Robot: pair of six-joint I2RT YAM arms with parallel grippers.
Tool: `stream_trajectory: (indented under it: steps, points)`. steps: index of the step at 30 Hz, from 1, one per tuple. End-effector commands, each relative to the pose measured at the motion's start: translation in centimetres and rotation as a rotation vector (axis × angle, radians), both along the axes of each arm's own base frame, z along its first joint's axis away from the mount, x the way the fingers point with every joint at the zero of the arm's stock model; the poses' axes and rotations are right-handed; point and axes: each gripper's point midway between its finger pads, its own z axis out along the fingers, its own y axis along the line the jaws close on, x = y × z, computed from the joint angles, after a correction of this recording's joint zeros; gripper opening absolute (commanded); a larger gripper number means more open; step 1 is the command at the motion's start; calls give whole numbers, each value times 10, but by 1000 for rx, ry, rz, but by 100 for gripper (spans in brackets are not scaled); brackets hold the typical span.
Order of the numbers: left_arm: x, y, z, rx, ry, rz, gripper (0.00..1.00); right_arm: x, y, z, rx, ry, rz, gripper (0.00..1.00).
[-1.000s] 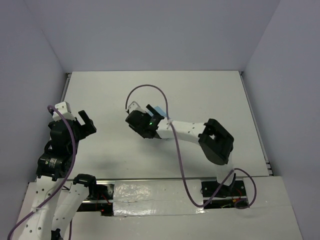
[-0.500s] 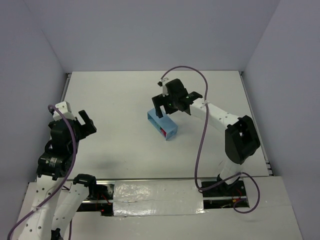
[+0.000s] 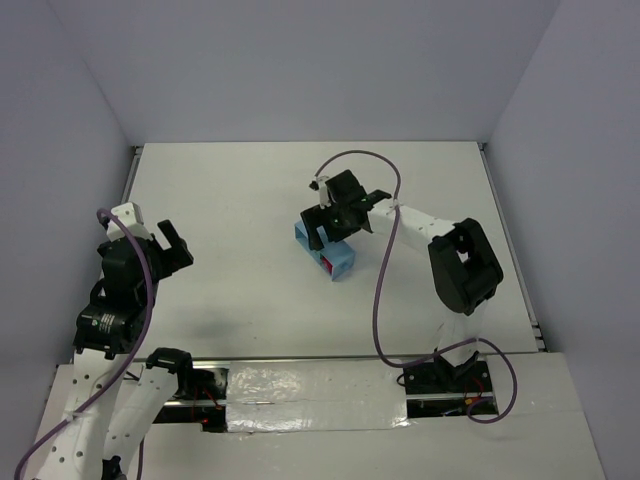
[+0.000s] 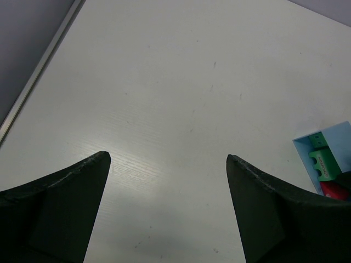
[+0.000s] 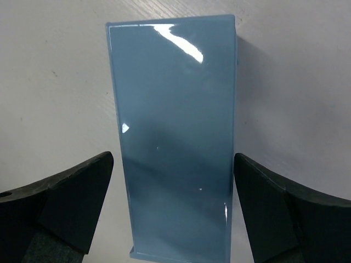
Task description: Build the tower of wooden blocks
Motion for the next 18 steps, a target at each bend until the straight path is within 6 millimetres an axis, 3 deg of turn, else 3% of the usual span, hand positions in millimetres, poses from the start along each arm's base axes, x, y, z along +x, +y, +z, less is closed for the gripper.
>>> stream_trajectory:
  steps: [1, 5, 8, 10, 11, 14, 15, 16, 17, 18]
  points:
    - [5, -2, 10, -1, -40, -8, 99, 6, 4, 1, 16, -41, 12, 96]
    - [6, -2, 9, 2, -34, -10, 100, 1, 8, 0, 36, -30, 40, 61]
    - [6, -2, 9, 0, -36, -13, 99, -6, 17, 7, 54, -41, 68, 49]
    - [6, -2, 9, 2, -35, -14, 100, -8, 25, 11, 20, -69, 66, 47]
    - [6, -2, 9, 0, -36, -13, 100, -18, 40, 12, -3, -90, 94, 47]
    - [6, -1, 8, 2, -31, -2, 100, -16, 49, 13, -146, -196, 32, 45]
    - [6, -1, 9, 1, -33, -2, 99, -24, 61, 13, -173, -223, 26, 44]
    - [5, 0, 9, 3, -32, -1, 99, -15, 56, 20, -246, -293, -48, 43]
    - [5, 1, 9, 3, -33, 6, 99, -15, 57, 14, -291, -313, -69, 42]
    - [5, 1, 10, 3, -37, 7, 99, -20, 69, 19, -303, -347, -70, 42]
